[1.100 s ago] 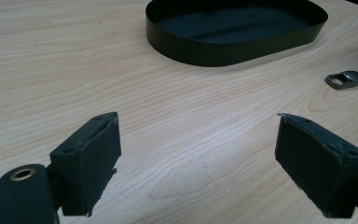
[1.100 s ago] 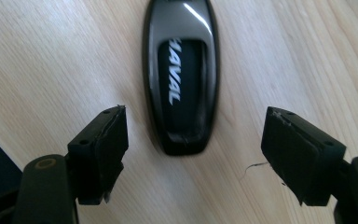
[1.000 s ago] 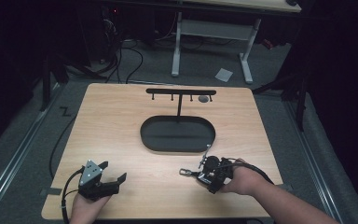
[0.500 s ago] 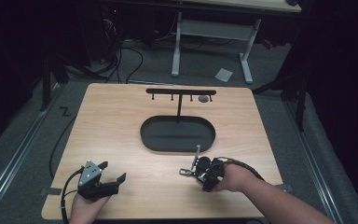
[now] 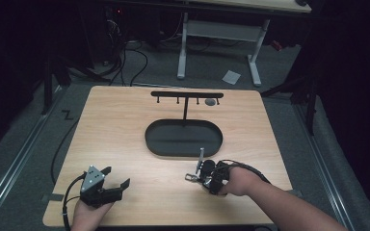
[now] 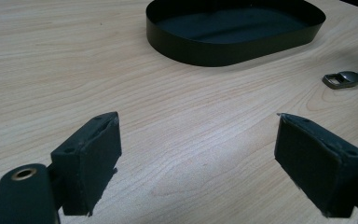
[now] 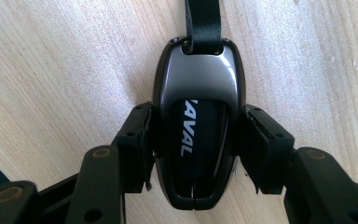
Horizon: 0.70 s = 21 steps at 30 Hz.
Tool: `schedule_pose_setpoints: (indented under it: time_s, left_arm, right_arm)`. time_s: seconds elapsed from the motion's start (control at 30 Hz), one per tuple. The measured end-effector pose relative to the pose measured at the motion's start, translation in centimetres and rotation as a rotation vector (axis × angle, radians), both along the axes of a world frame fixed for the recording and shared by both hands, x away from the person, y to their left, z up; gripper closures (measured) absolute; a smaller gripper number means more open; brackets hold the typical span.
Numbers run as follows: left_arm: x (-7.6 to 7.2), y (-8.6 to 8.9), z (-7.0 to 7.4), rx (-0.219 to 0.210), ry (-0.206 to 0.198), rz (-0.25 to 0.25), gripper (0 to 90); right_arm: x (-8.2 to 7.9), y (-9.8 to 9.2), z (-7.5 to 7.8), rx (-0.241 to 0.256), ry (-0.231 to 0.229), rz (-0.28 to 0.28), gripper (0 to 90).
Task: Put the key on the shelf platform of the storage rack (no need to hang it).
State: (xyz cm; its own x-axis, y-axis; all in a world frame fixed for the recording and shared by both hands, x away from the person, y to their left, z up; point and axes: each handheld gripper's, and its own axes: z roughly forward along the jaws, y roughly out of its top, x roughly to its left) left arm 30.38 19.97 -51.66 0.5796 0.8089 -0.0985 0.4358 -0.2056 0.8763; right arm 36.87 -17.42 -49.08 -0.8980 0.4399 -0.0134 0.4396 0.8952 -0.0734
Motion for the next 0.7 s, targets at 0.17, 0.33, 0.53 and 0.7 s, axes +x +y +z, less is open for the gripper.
schedule_pose_setpoints:
  time_s: [0.17, 0.33, 0.53, 0.7]
  left_arm:
    - [0.1, 0.0, 0.0, 0.0, 0.001, 0.0, 15.3]
    - [0.1, 0.0, 0.0, -0.001, 0.0, 0.0, 15.4]
    - [0.1, 0.1, 0.0, -0.003, 0.001, -0.003, 15.4]
    - [0.0, 0.1, 0.1, -0.004, 0.002, -0.005, 15.5]
  right_arm:
    - [0.3, 0.2, 1.0, 0.011, -0.013, -0.003, 49.0]
    - [0.8, 0.3, 2.9, 0.025, -0.037, -0.027, 49.0]
    - [1.7, 0.2, 5.3, 0.026, -0.065, -0.04, 49.0]
    - [2.4, 0.3, 7.1, 0.027, -0.09, -0.042, 49.0]
